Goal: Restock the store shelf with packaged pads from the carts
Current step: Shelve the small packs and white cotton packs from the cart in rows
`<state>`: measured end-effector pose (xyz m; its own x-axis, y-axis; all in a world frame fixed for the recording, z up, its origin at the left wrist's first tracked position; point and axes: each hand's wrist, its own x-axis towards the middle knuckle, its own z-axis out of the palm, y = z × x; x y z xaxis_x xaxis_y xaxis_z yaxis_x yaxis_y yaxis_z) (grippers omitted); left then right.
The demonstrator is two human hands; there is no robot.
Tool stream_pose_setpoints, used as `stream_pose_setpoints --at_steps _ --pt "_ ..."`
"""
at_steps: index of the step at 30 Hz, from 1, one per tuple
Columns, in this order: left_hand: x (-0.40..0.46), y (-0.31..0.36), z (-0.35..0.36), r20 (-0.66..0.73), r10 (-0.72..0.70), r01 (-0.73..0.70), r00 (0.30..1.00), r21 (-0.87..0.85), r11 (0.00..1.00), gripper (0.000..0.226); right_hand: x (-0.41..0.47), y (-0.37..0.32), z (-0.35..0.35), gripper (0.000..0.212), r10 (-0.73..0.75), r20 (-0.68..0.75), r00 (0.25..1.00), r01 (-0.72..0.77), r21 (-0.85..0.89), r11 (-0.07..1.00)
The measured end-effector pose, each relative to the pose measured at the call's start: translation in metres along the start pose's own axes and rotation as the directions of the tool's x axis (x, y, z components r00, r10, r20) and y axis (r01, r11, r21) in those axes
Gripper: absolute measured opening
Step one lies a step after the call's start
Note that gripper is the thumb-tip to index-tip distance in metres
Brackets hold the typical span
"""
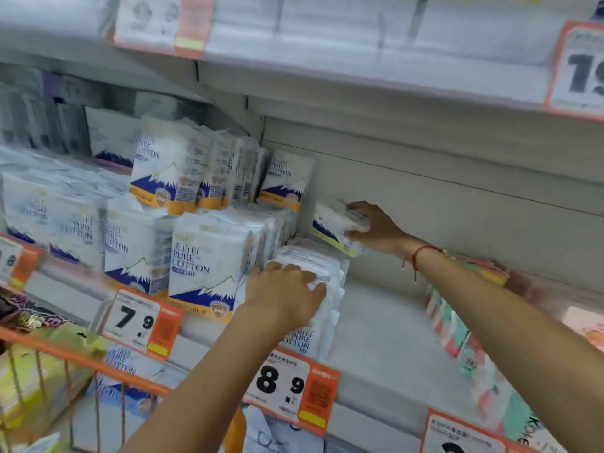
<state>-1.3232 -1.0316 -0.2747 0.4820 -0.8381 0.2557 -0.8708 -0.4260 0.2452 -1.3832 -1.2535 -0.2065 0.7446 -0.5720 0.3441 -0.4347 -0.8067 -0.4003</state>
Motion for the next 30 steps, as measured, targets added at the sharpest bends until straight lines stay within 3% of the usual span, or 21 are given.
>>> stream_pose_setpoints --at_steps 6,11,15,18,21,23,27,30 --pt "0.001 0.000 -0.002 0.017 -0.012 0.013 1.000 -0.022 1.000 0.050 0.029 0.008 0.029 0.053 -0.072 0.019 0.997 0.073 -0.093 0.993" --pt "0.003 -0.001 0.001 0.021 -0.010 0.010 1.000 -0.027 1.000 0.050 0.034 0.008 0.035 0.043 -0.136 -0.178 0.975 0.053 -0.406 0.912" --pt "0.004 -0.001 0.001 0.018 -0.009 0.009 1.000 -0.032 0.999 0.050 0.034 0.003 0.047 0.040 -0.066 -0.261 0.963 -0.006 -0.264 0.965" --pt "0.003 -0.001 -0.001 0.019 -0.001 0.001 1.000 -0.028 1.000 0.049 0.035 0.003 0.050 0.042 -0.008 -0.209 0.978 -0.027 -0.162 0.986" --pt "0.002 0.000 -0.001 0.028 -0.002 0.003 1.000 -0.032 0.999 0.049 0.037 0.007 0.046 0.066 0.052 -0.114 0.992 -0.056 -0.027 0.998" --pt "0.002 -0.001 -0.001 0.035 -0.005 0.006 0.999 -0.034 0.999 0.049 0.036 0.008 0.042 0.073 0.064 -0.132 0.989 -0.060 0.032 0.998" --pt "0.003 0.000 -0.001 0.034 -0.006 0.007 0.999 -0.029 1.000 0.049 0.033 0.006 0.045 0.048 0.027 -0.243 0.970 -0.046 -0.076 0.996" --pt "0.004 -0.001 0.000 0.040 -0.008 0.009 0.999 -0.029 1.000 0.050 0.027 0.000 0.050 0.049 0.042 -0.253 0.966 -0.064 -0.082 0.995"
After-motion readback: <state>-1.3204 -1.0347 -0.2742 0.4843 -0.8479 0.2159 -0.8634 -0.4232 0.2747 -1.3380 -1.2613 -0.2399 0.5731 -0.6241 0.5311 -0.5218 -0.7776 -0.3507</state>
